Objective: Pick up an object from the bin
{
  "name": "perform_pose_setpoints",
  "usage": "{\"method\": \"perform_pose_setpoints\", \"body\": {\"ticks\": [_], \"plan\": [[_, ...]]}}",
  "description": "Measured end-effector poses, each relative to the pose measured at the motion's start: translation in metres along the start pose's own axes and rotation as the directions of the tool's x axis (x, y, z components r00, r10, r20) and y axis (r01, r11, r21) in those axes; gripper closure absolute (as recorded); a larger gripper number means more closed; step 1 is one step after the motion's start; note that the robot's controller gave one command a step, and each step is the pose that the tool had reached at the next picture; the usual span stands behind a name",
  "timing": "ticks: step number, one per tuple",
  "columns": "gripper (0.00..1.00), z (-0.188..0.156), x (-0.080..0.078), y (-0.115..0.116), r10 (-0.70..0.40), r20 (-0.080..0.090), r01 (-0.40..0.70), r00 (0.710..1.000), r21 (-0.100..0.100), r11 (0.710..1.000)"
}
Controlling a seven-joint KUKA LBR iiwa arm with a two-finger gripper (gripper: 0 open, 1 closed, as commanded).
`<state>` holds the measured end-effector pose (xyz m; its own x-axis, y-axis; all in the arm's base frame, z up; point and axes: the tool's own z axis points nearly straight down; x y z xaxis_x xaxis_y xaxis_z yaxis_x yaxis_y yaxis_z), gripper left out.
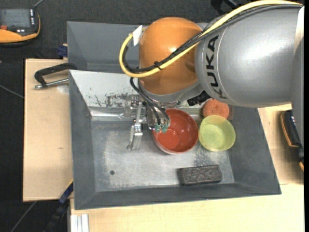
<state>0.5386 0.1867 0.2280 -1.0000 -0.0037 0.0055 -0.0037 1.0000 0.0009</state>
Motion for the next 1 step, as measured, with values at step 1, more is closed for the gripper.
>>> {"method": "perform_pose_setpoints", "body": {"ticks": [1], "plan": [[0.00,0.0020,-0.0531,-0.0909,-0.127,0.008,0.127,0.992,0.002,0.992]]}}
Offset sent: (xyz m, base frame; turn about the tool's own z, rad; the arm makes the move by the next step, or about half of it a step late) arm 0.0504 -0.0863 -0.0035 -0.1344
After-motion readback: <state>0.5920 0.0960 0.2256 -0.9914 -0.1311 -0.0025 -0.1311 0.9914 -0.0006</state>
